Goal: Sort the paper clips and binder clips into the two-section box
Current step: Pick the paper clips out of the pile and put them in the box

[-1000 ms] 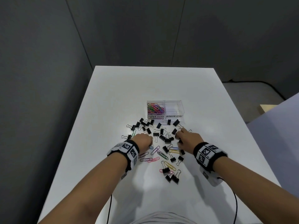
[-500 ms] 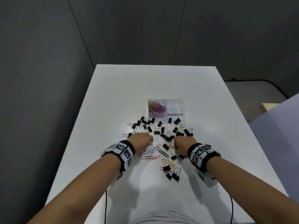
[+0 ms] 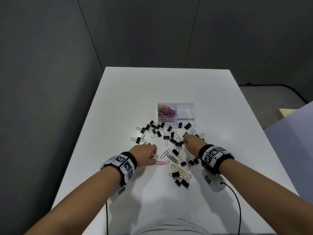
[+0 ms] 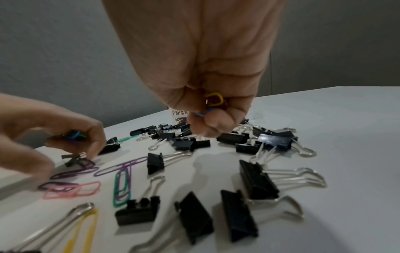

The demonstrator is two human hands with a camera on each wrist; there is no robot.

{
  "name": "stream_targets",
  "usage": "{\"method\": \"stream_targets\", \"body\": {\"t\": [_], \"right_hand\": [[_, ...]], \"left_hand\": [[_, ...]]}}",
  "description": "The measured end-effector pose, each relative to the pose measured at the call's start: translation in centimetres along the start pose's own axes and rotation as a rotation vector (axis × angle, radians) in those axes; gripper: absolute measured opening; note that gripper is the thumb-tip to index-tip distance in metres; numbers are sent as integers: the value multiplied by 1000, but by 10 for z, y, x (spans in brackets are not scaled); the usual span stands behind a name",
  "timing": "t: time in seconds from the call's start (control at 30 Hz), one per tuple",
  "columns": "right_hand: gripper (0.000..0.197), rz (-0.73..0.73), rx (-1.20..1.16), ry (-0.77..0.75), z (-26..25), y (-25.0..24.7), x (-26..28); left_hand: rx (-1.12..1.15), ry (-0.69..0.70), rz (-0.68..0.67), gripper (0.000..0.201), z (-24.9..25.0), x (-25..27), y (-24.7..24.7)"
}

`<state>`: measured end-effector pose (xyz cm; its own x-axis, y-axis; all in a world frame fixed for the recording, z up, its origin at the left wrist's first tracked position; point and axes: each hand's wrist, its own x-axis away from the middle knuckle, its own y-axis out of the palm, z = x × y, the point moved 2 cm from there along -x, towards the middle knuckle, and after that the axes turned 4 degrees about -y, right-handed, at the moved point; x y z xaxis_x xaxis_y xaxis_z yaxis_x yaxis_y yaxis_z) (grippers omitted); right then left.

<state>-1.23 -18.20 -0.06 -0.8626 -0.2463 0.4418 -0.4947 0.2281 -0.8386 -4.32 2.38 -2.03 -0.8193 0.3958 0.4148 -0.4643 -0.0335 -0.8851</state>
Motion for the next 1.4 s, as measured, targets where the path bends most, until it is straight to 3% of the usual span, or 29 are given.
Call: {"method": "stream_targets", "body": {"t": [0.2, 0.33, 0.47, 0.77, 0.93, 1.03, 1.17, 1.3, 1.4], "right_hand": [[14, -143, 99, -136, -22, 13, 8], [25, -79, 257, -206, -35, 25, 10], [23, -51, 294, -167, -41, 30, 7], [19, -105, 203, -100, -45, 33, 4], [8, -60, 77, -117, -37, 19, 6], [6, -77, 57, -123, -27, 8, 9], [26, -112, 66, -124, -20, 3, 15], [24, -190, 77, -137, -20, 7, 22], [22, -217, 97, -210, -24, 16, 29]], "left_hand": [[-29, -39, -2, 49, 4, 1, 8], [-52, -27, 77, 50, 12, 1, 9], [-85, 0, 66, 43, 22, -2, 8], [-108, 82, 27, 29, 31, -5, 6], [67, 35, 72, 23, 19, -3, 0], [144, 10, 32, 33, 4, 1, -2], [246, -63, 38, 23, -11, 5, -1], [193, -81, 29, 10, -12, 12, 0], [71, -71, 34, 24, -7, 15, -1]]}}
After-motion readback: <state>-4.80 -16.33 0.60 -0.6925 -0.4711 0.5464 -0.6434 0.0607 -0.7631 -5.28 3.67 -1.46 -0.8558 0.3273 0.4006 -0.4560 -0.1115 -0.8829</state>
